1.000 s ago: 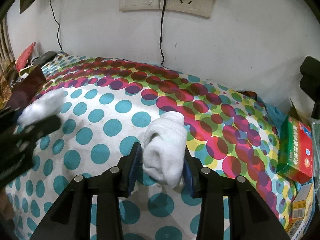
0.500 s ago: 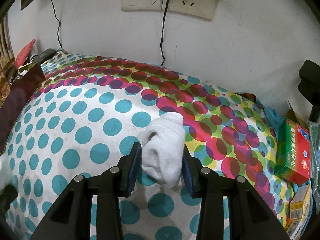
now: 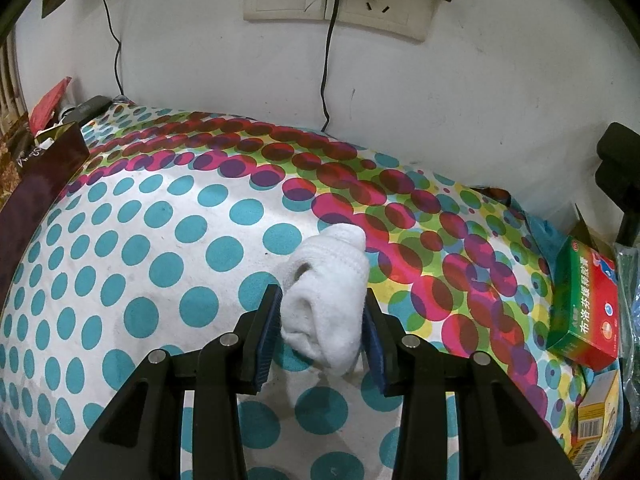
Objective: Organize objects
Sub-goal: 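Carry the clear plastic bag onto the gold tray and open the left gripper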
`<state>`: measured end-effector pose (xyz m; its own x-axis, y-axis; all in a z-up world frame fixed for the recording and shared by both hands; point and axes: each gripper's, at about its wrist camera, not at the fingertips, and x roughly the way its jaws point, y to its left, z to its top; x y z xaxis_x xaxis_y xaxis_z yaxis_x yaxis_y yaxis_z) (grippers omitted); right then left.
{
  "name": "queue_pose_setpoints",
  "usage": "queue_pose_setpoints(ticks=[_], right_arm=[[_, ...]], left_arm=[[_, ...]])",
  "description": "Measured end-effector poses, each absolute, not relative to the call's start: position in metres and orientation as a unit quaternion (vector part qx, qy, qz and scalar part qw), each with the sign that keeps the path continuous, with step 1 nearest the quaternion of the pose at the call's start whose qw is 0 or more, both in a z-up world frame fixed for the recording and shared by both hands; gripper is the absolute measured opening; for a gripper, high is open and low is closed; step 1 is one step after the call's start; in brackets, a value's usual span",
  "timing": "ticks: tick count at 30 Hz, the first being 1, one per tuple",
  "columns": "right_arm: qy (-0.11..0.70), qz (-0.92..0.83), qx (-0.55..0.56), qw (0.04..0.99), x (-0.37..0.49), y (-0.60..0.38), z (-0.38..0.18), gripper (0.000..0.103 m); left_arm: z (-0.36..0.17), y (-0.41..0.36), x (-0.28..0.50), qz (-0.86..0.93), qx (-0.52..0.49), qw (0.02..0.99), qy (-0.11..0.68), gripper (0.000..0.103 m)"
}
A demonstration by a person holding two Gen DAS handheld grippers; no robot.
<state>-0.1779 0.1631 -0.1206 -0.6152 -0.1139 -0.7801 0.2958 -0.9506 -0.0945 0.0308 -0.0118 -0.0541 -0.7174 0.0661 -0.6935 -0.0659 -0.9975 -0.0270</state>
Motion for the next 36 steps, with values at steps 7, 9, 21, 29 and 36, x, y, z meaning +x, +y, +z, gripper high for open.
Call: queue_pose_setpoints(ticks=[7,9,21,29,36], right_arm=[[0.113,-0.893,0.422,0.113,-0.178,0.163,-0.120,0.037],[0.115,-0.893,0.421,0.112,-0.177,0.163,-0.120,0.037],[0.114,-0.892,0.422,0.112,-0.178,0.163,-0.120,0.037],[0.114,-0.892,0.422,0.112,-0.178,0.163,-0.120,0.037],[0.114,-0.892,0.422,0.113,-0.178,0.163,-0.119,0.037]], left_arm=[[-0.018,-0.055,0.045,0.934,-0.357,0.002,-0.017,0.044],[-0.011,-0.071,0.049,0.935,-0.355,-0.007,-0.024,0.044],[-0.010,-0.157,0.057,0.920,-0.384,-0.058,-0.060,0.044],[-0.040,-0.181,0.056,0.898,-0.424,-0.085,-0.078,0.044],[-0.050,-0.178,0.044,0.898,-0.426,-0.082,-0.075,0.044]])
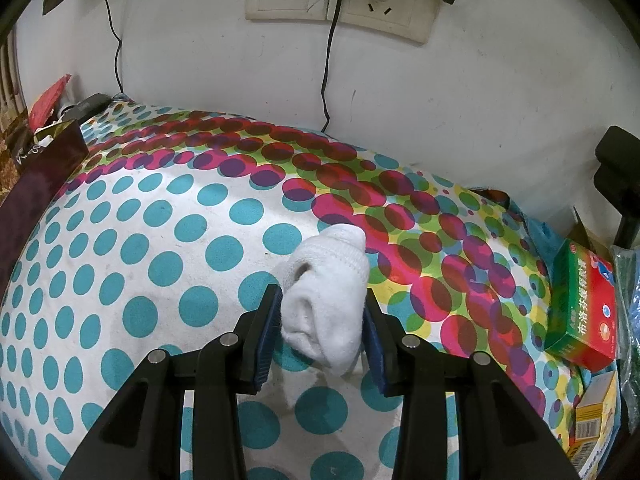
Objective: Organize objects
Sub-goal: 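Carry the clear plastic bag onto the gold tray and open the left gripper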
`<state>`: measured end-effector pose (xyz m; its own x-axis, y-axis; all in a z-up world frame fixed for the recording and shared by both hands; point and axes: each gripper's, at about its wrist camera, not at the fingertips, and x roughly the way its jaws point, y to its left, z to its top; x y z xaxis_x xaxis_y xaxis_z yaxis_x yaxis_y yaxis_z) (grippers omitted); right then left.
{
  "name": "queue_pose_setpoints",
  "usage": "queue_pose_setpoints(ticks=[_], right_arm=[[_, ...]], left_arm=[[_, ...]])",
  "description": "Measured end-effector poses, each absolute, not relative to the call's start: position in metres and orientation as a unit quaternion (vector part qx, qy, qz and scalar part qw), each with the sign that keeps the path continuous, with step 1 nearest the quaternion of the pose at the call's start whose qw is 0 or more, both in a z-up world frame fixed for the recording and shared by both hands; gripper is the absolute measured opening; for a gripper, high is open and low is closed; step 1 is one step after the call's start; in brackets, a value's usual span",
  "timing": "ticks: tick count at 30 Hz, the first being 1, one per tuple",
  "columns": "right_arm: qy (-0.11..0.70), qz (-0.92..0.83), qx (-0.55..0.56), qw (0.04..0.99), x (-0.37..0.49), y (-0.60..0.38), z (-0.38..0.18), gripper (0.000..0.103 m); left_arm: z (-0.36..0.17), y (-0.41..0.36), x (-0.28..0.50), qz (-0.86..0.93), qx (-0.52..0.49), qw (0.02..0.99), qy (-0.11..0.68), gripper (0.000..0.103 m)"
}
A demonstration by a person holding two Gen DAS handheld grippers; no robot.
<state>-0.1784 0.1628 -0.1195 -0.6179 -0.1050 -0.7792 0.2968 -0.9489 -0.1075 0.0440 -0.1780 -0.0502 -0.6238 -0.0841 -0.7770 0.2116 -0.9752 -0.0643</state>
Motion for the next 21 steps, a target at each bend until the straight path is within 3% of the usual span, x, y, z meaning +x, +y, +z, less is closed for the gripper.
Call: queue_pose_setpoints(ticks=[11,21], right_arm=[[0.113,-0.892,0.422,0.113,-0.178,0.163,-0.120,0.037],[0.113,-0.892,0.423,0.114,-0.178,0.163,-0.120,0.037]], left_arm=[[-0.064,-0.173,0.027,-0.891,0.441,0.096,0.048,0.047],[-0.066,-0.179,0.038,-0.885,0.450,0.095,0.070,0.052]])
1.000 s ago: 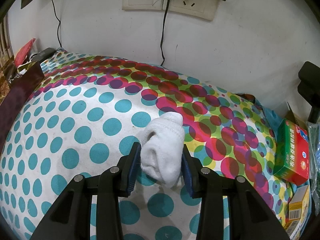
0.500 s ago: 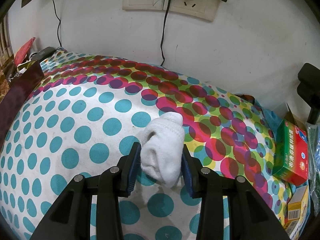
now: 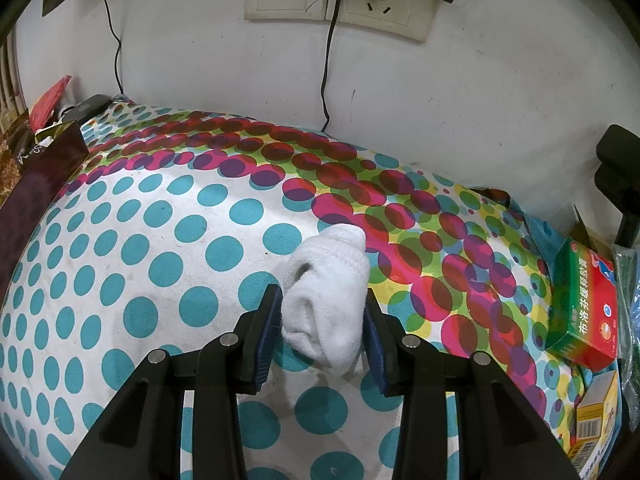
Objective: Organize objects
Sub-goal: 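Carry the clear plastic bag onto the gold tray and open the left gripper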
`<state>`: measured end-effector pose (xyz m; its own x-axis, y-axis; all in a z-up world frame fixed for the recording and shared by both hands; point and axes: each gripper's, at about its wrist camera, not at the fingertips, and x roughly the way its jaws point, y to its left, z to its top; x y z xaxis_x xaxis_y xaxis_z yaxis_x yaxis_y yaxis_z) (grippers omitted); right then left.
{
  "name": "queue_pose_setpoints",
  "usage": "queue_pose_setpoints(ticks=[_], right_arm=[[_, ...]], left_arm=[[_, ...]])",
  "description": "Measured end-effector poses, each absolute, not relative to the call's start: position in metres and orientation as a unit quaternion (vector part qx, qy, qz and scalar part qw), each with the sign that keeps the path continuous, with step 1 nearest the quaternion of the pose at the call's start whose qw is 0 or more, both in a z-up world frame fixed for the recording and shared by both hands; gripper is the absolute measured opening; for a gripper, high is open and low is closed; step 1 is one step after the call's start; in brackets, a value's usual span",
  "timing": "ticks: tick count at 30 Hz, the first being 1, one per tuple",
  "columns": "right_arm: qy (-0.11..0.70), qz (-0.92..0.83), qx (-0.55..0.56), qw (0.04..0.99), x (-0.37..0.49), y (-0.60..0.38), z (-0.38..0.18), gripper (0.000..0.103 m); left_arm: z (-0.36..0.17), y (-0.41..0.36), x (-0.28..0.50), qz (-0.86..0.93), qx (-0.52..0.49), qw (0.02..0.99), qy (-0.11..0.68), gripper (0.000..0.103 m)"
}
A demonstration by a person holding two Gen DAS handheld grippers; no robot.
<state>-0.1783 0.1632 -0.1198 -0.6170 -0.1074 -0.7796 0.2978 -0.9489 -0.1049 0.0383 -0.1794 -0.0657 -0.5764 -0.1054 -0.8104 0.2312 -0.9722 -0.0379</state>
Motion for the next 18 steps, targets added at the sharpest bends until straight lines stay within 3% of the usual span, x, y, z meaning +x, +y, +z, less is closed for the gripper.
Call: queue_pose_setpoints(ticks=[12,18], right_arm=[[0.119,-0.893,0.421,0.111,-0.178,0.162,-0.120,0.037],[0.118,-0.892,0.421,0.111,-0.178,0.162,-0.120,0.037]], left_arm=[[-0.056,-0.182,0.055,-0.889,0.443,0.107,0.048,0.052],[-0.047,-0.183,0.063,-0.893,0.432,0.125,0.022,0.059]])
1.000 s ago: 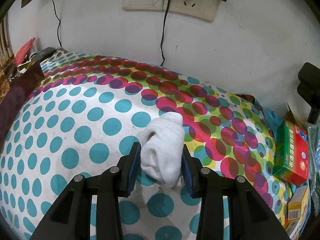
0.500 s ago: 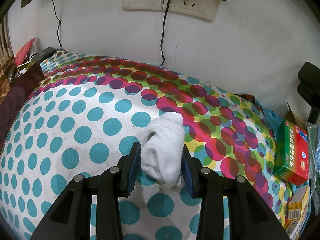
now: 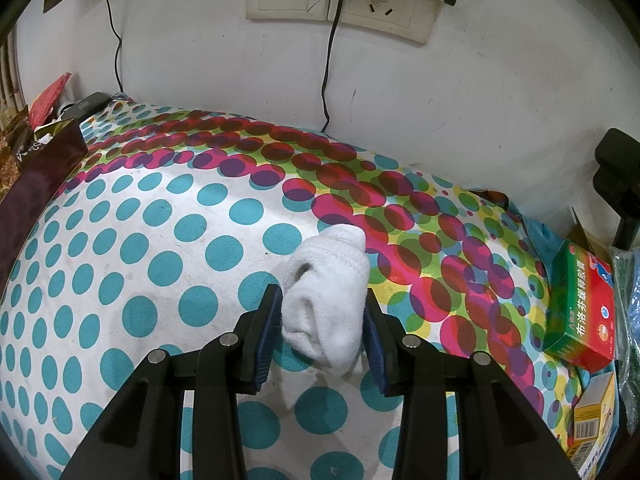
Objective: Organize objects
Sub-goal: 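Carry the clear plastic bag onto the gold tray and open the left gripper, then carry the white sock onto the gold tray and release it with the right gripper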
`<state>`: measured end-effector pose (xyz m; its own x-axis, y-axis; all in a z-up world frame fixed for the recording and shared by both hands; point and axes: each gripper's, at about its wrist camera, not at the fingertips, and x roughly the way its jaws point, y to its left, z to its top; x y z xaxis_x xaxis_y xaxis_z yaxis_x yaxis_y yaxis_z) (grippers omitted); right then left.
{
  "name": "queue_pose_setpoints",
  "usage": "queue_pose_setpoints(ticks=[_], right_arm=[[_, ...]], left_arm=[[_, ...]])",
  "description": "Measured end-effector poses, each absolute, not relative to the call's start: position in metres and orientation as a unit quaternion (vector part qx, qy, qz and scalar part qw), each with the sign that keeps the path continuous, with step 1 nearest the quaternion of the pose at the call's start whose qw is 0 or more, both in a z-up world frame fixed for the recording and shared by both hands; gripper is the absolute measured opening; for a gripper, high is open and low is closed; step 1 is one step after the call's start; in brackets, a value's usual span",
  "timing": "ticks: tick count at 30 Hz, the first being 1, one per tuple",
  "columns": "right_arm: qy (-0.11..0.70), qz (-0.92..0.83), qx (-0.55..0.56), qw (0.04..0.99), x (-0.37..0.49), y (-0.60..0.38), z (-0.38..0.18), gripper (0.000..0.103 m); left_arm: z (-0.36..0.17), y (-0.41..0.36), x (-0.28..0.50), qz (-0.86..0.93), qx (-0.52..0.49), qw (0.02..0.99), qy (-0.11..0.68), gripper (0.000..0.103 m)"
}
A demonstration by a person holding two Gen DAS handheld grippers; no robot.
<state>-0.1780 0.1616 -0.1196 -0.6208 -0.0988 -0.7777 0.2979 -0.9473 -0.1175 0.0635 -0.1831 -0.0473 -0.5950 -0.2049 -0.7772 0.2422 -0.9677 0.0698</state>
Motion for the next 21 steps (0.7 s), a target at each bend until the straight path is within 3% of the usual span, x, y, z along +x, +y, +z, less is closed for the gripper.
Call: queue_pose_setpoints(ticks=[19,21], right_arm=[[0.095,-0.891,0.427,0.120,-0.181,0.170,-0.121,0.038],[0.103,-0.892,0.424,0.116,-0.179,0.166,-0.122,0.034]], left_arm=[[-0.028,-0.188,0.088,-0.922,0.369,0.114,0.030,0.060],[-0.031,-0.190,0.086,-0.922,0.369,0.107,0.034,0.060]])
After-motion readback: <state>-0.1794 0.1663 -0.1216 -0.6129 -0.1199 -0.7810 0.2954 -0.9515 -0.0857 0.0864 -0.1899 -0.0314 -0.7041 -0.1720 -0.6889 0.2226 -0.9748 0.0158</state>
